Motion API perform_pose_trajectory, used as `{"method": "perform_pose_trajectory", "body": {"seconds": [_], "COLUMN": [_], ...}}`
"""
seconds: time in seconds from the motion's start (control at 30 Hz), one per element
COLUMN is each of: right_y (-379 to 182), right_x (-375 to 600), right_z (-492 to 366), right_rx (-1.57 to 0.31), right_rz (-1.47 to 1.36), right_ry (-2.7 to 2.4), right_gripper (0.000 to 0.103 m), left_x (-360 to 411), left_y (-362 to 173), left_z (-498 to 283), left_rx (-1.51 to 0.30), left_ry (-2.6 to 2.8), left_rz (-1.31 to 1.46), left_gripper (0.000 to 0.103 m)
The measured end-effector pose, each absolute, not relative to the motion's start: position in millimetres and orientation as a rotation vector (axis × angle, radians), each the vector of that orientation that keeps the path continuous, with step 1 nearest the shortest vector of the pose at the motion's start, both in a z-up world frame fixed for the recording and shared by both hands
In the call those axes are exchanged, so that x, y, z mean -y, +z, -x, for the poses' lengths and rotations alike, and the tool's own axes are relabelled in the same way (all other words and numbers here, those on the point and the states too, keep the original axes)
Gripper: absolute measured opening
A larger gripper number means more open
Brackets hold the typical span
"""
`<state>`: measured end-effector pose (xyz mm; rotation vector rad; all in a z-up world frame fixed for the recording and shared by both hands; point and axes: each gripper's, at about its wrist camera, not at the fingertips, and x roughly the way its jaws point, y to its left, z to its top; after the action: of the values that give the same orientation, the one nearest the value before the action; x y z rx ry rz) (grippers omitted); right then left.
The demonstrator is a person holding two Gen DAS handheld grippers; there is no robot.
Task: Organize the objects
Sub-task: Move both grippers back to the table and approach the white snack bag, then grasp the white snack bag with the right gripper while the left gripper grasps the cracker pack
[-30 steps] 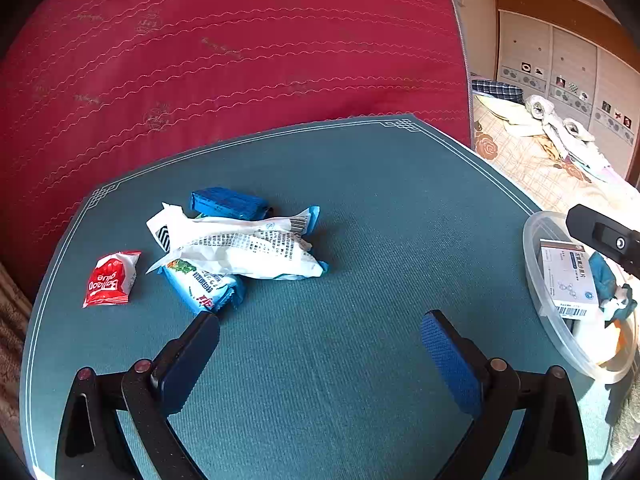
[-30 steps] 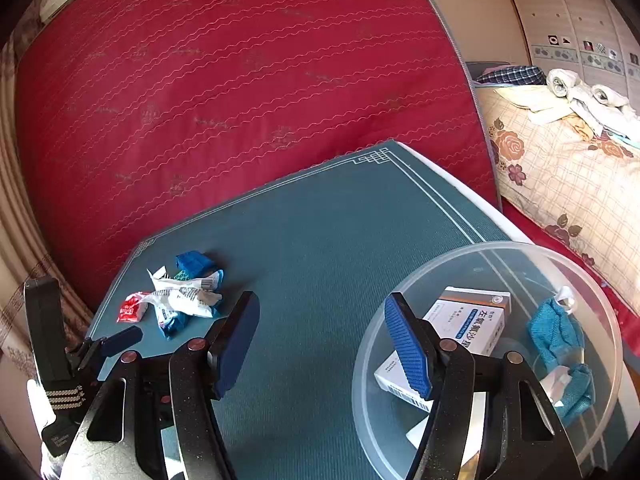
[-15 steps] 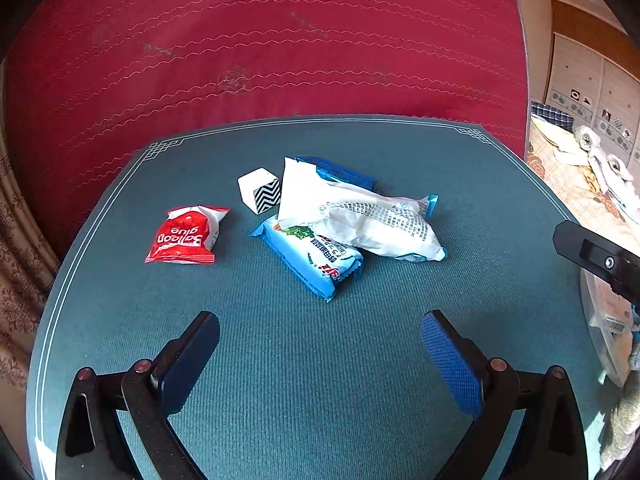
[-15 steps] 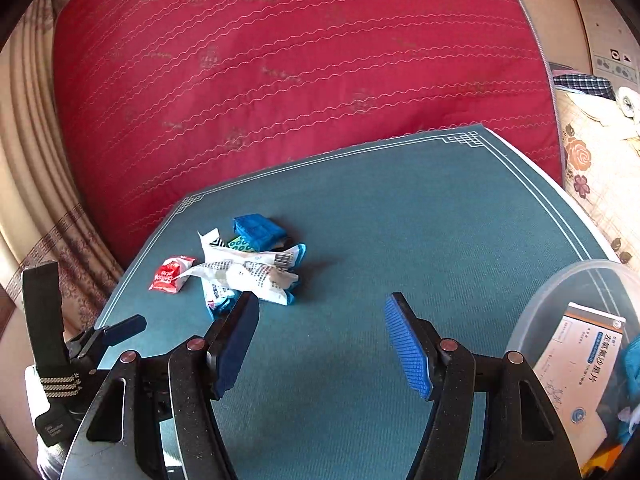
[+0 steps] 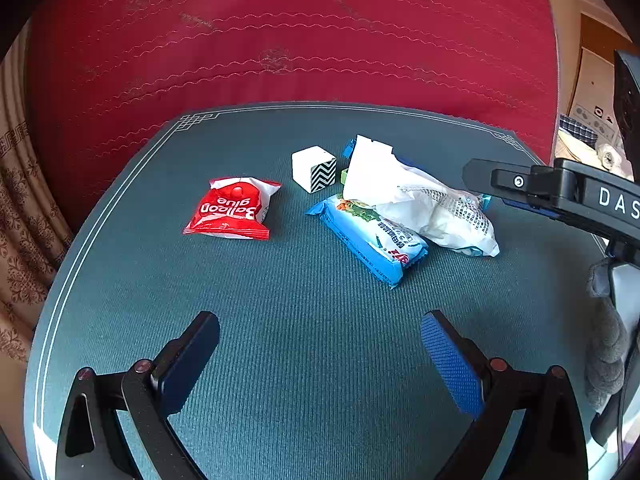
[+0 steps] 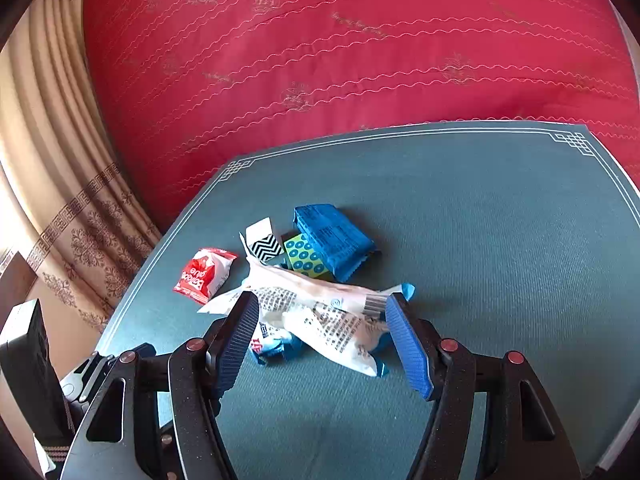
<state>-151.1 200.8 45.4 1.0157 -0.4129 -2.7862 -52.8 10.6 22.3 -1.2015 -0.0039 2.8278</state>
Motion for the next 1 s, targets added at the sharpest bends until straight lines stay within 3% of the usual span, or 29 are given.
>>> {"method": "perform_pose_trajectory", "body": {"seconds": [0.4,0.63,1.0], "right_y": [41,21,11], "right_x": [-205,-213,-193], "right_z": [210,192,171], "right_rx": [0.418,0.481,0.304], "right_rz": [-1.082,-1.167,-1.232], "right_ry": [-2.595,-2.45,-2.554], "right_gripper": [0.067,0.068,0.068], "left_x": [-1,6,3], "left_y": [15,16,15], "left_z": [58,64,65], "left_rx": [0.046,0.098,0.095], "left_ry": [2.831,2.845,2.846], "left_rz": [1.242,1.256,1.261], "left_gripper": [0.103,0.103,0.103]}}
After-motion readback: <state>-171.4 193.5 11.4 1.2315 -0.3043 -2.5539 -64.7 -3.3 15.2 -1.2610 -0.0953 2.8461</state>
